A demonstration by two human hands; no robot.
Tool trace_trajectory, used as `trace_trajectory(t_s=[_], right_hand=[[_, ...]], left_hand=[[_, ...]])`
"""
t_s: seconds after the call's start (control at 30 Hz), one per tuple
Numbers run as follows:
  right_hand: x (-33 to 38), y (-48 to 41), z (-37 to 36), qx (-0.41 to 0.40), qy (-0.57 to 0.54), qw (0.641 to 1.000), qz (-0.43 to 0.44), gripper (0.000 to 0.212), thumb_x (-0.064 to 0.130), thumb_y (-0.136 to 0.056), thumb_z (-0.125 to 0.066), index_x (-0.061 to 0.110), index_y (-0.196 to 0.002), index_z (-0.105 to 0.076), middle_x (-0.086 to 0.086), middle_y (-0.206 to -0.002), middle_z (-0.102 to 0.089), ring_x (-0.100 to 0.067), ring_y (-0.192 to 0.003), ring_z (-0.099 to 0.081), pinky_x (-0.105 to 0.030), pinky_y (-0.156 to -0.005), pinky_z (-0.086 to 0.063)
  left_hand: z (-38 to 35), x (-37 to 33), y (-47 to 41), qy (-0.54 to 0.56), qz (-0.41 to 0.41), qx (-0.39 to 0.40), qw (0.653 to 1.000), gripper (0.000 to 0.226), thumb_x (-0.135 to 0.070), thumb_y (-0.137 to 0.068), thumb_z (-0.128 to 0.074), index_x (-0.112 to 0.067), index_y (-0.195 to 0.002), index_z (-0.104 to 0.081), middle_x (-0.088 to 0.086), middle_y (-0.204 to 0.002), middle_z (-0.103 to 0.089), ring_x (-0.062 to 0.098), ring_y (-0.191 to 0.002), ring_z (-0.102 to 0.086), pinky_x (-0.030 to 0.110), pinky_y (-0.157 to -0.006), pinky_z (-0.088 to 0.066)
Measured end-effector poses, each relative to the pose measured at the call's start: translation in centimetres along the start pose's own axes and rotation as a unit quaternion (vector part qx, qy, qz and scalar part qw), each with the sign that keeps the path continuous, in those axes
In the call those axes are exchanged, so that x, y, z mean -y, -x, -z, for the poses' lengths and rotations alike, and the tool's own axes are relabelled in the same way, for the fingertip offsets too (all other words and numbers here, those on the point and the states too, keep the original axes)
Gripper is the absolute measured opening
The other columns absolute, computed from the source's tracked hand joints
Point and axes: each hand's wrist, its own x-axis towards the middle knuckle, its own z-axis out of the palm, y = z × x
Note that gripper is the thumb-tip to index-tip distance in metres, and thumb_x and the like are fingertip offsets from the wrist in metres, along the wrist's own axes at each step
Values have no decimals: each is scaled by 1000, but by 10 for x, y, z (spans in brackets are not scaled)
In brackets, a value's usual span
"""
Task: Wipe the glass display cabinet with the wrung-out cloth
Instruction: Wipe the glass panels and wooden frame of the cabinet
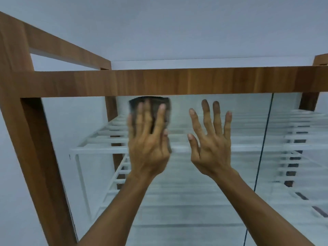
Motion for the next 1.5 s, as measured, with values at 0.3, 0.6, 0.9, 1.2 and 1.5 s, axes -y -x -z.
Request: trace_trajectory(t_s=[0.3,0.6,0.9,1.2,1.5], right_hand=[[-10,2,6,-3,-31,999,23,55,26,-105,-40,10,-157,-34,-18,-167,-23,-36,-158,-13,-61,-127,-10],[-47,6,14,7,39,999,11,56,34,-106,-33,19,-160,-26,-15,-169,-15,-38,-158,-8,-68,-124,-3],[-105,16,54,-34,64,997,-17,70,46,-97,-61,10,-155,-43,-21,-165,-20,-34,-157,-2,-62,-126,-4],[-161,27,64,-49,12,999,2,56,31,-106,-38,9,-158,-30,-18,-166,-17,-33,-157,-10,-60,-127,-4],[-162,30,64,-49,28,998,6,52,32,-111,-29,14,-160,-27,-15,-167,-16,-34,-157,-14,-62,-126,-11]], left_hand=[[-15,-52,-6,23,-41,21,999,61,-33,-106,-35,-13,-163,-24,18,-170,-14,30,-160,-4,55,-129,-1],[-28,-89,-11,38,72,-35,996,61,-34,-107,-38,-12,-163,-26,20,-170,-15,34,-159,-9,56,-129,-3],[-47,-124,-17,35,109,-82,990,56,-24,-106,-48,-12,-160,-36,19,-167,-24,39,-157,-21,60,-128,-6],[-65,-182,-24,26,149,-79,985,57,-30,-108,-40,-7,-160,-34,23,-168,-22,40,-158,-16,61,-128,-6],[-74,-218,-21,55,-29,2,998,56,-31,-109,-25,-11,-161,-29,13,-170,-18,29,-160,-10,57,-129,-5]])
